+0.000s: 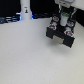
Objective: Open the kcup holder, insert the kcup into the holder, and close the kcup holder
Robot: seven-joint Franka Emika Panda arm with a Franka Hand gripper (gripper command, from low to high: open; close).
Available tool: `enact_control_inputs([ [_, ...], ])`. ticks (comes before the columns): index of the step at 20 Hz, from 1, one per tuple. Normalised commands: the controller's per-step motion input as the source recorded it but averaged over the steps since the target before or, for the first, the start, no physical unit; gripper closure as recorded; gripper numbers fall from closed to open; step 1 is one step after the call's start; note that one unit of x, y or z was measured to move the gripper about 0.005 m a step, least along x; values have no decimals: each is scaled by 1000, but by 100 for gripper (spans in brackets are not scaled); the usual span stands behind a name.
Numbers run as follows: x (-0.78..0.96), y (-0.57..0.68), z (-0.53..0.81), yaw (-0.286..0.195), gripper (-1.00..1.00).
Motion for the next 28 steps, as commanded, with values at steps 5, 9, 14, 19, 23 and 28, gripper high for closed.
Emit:
enact_control_inputs([
  [5,9,-53,-206,-9,100],
  [9,13,-36,-173,-6,100],
  [14,-114,26,23,1,100],
  [19,-369,19,241,8,100],
  [23,-344,2,169,2,100],
  [28,-45,-28,-45,-5,100],
])
